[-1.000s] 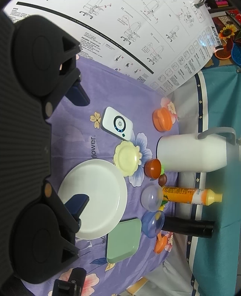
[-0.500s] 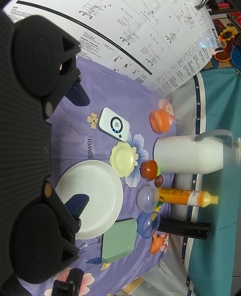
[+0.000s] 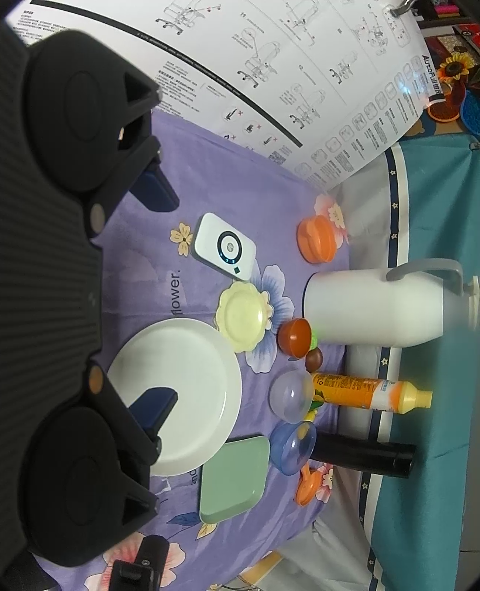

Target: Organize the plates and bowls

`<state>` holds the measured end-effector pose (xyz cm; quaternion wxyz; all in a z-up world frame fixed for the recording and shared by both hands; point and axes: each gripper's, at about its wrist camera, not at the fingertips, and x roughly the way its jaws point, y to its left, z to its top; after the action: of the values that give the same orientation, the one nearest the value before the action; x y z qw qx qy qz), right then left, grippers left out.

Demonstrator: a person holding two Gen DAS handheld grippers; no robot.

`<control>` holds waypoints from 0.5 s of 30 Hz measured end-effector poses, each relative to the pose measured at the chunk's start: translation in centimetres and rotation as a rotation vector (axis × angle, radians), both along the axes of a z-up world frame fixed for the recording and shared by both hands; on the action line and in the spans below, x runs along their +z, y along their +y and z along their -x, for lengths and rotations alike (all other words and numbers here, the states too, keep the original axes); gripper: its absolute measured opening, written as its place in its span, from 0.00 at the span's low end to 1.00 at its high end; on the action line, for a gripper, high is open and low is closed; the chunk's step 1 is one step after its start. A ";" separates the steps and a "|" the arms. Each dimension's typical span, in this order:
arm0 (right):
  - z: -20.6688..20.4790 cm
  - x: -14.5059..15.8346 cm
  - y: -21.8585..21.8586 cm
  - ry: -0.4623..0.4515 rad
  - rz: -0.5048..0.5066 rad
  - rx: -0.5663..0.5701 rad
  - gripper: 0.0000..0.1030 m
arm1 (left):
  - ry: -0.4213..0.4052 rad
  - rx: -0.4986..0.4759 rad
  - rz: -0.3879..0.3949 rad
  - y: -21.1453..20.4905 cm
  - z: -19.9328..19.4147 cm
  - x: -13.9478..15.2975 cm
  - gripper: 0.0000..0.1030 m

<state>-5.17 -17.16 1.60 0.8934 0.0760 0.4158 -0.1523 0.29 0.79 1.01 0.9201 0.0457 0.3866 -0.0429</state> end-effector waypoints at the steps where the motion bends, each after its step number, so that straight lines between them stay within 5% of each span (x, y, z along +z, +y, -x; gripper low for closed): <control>1: 0.0 0.0 0.0 -0.004 0.000 0.000 1.00 | 0.001 0.001 -0.001 0.1 -0.2 0.0 1.00; 15: -0.7 -0.4 -0.3 -0.008 -0.011 0.015 1.00 | 0.016 -0.005 -0.006 -0.1 -1.5 -0.5 1.00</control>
<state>-4.50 -17.45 1.16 0.8957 0.0787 0.4136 -0.1430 1.82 0.72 0.51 0.9167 0.0488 0.3940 -0.0443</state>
